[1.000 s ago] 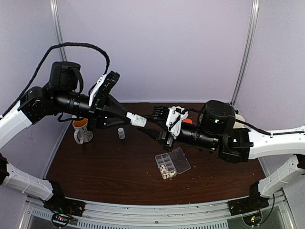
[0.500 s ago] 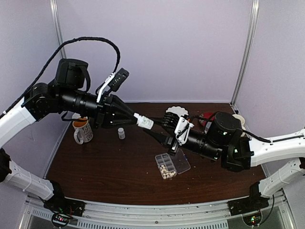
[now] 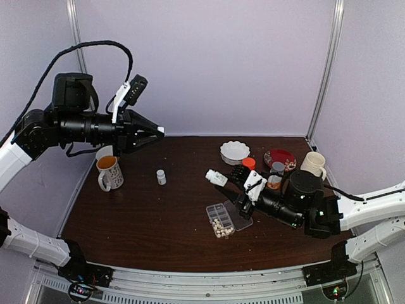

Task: Sort the pills into containers
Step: Pick up the lid of the pill bottle from the pill bottle, then pour the pill into the compartment of the pill container.

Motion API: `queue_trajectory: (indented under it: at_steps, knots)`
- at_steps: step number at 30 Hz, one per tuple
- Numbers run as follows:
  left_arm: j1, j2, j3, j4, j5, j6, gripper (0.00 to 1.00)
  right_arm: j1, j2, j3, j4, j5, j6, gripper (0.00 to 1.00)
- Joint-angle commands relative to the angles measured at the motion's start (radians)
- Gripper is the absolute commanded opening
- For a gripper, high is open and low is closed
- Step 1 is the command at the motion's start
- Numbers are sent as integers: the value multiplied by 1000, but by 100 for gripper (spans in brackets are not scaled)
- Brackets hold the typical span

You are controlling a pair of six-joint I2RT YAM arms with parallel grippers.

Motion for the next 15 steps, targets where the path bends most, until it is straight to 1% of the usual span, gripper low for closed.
queue_trajectory:
  at_steps: [1, 2, 5, 9, 15]
  knots:
    - [-1, 13, -23, 38, 14, 50, 0, -9, -19, -36, 69, 41, 81, 6]
    - [-1, 8, -44, 56, 12, 55, 0, -13, -20, -51, 81, 41, 98, 6]
    - [-1, -9, -95, 92, -68, 43, 0, -22, -22, -100, 124, 49, 139, 5]
    - [-1, -25, -140, 112, -102, 63, 0, -37, -35, -135, 101, 59, 219, 5]
    - [-1, 7, -144, 45, -280, 81, 0, -45, -34, -192, 56, 38, 307, 7]
